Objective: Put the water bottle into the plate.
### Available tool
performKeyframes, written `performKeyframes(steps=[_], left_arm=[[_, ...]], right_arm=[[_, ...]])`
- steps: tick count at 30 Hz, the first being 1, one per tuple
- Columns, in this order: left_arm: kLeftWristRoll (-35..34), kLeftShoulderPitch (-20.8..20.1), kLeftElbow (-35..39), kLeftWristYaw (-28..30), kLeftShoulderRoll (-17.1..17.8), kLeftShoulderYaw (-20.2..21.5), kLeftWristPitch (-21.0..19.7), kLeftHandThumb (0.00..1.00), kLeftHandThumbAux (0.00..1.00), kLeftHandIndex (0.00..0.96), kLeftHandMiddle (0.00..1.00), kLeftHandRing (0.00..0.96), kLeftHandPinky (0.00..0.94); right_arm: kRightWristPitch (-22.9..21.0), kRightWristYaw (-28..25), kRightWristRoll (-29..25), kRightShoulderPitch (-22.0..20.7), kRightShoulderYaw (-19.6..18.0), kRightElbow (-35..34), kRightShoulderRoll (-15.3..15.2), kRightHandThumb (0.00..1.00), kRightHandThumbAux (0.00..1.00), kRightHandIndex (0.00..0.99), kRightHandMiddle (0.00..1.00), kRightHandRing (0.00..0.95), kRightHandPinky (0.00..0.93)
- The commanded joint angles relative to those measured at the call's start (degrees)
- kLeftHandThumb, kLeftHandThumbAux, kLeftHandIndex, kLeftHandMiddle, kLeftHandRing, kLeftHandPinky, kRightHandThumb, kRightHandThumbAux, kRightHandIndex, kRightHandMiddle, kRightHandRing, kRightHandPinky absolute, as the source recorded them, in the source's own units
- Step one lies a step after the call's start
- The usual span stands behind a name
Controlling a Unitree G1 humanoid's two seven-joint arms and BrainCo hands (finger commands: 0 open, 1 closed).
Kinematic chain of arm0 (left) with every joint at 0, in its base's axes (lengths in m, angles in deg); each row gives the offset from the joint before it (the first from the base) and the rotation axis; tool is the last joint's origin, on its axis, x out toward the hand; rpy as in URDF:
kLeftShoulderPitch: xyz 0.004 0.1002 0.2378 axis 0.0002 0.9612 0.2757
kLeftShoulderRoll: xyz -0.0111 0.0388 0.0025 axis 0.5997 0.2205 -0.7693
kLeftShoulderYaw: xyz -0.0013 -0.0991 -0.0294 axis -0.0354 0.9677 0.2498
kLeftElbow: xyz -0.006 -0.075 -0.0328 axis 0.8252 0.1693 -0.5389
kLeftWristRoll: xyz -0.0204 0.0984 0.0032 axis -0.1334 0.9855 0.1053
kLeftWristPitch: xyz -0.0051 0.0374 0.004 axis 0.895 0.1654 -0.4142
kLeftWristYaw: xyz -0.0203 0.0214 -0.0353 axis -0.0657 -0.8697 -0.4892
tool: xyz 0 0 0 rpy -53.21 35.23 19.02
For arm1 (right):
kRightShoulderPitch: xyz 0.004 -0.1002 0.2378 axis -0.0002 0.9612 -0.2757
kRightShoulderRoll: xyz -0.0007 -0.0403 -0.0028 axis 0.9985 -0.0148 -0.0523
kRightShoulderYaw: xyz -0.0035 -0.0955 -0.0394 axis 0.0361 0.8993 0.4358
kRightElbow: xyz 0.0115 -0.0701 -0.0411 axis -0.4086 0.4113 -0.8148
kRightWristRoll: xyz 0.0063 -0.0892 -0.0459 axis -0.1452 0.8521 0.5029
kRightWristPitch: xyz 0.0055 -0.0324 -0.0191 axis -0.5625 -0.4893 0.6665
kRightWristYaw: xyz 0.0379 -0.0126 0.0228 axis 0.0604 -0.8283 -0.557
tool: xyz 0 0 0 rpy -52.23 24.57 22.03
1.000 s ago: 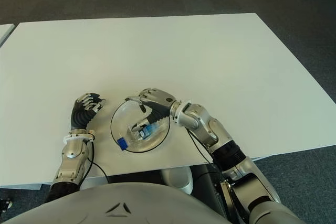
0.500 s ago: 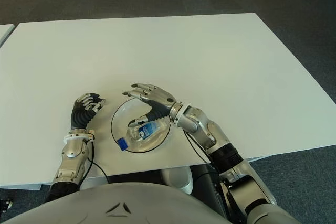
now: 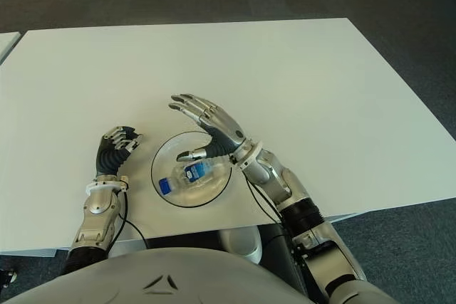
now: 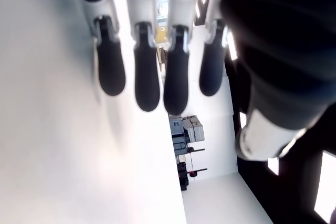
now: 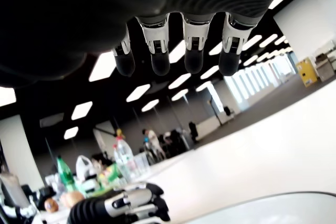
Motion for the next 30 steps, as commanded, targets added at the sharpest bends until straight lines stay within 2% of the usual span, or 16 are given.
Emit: performKeyframes(steps=[1, 5, 7, 9, 11, 14, 17, 24, 26, 30], left_arm=[[0.4, 0.6, -1.2, -0.3, -0.3, -0.3, -0.8, 0.706, 0.719, 0.429, 0.504, 0.499, 0.485], [0.4, 0.1, -2.6, 0.2, 0.1, -0.3, 0.3, 0.705, 0.719, 0.429, 0.516, 0.509, 0.493], [0.3, 0.0, -2.8, 0.3, 0.2, -0.3, 0.3, 0.705, 0.719, 0.429, 0.524, 0.515, 0.498], [0.1, 0.1, -2.4, 0.4, 0.2, -0.3, -0.3, 0.705, 0.719, 0.429, 0.525, 0.513, 0.493], [0.2, 0.1, -2.4, 0.3, 0.2, -0.2, 0.0, 0.705, 0.719, 0.429, 0.523, 0.509, 0.488], [0.2, 0.1, -2.6, 0.3, 0.4, -0.3, 0.9, 0.705, 0.72, 0.429, 0.52, 0.508, 0.489], [-0.2, 0.2, -2.6, 1.0, 0.8, -0.2, 1.1, 0.705, 0.72, 0.429, 0.522, 0.512, 0.493], [-0.4, -0.1, -3.1, 1.5, 0.8, -0.4, 1.0, 0.705, 0.72, 0.429, 0.526, 0.512, 0.487], [-0.3, -0.1, -3.2, 1.7, 1.0, -0.4, 1.6, 0.704, 0.72, 0.429, 0.526, 0.51, 0.486], [-0.2, -0.1, -3.0, 1.9, 1.2, -0.4, 2.0, 0.703, 0.72, 0.429, 0.526, 0.508, 0.487]], right_arm=[[7.8, 5.6, -4.0, 0.0, -2.4, 5.6, 2.4, 0.307, 0.132, 0.0, 0.0, 0.0, 0.0], [13.3, 8.4, -8.6, -0.3, -5.6, 7.5, 4.3, 0.309, 0.129, 0.0, 0.0, 0.0, 0.0], [14.6, 9.6, -8.8, -0.4, -6.7, 8.0, 5.3, 0.312, 0.132, 0.0, 0.0, 0.0, 0.0], [15.6, 12.1, -7.6, -0.3, -8.1, 8.6, 7.4, 0.32, 0.14, 0.0, 0.0, 0.0, 0.0], [19.6, 16.3, -8.3, -1.1, -10.8, 11.3, 10.4, 0.341, 0.156, 0.0, 0.0, 0.0, 0.0], [22.8, 21.5, -7.5, -1.7, -14.2, 13.6, 14.1, 0.363, 0.177, 0.0, 0.0, 0.0, 0.0], [24.2, 22.9, -10.5, -2.0, -16.1, 15.9, 16.9, 0.406, 0.238, 0.0, 0.0, 0.0, 0.0], [19.2, 18.3, -24.3, 0.2, -17.9, 16.5, 20.6, 0.468, 0.4, 0.0, 0.0, 0.0, 0.0], [16.4, 15.9, -29.5, 0.9, -17.9, 15.5, 21.7, 0.483, 0.451, 0.0, 0.0, 0.0, 0.018], [12.7, 13.3, -33.6, 1.4, -19.0, 14.4, 23.2, 0.491, 0.501, 0.018, 0.0, 0.0, 0.033]])
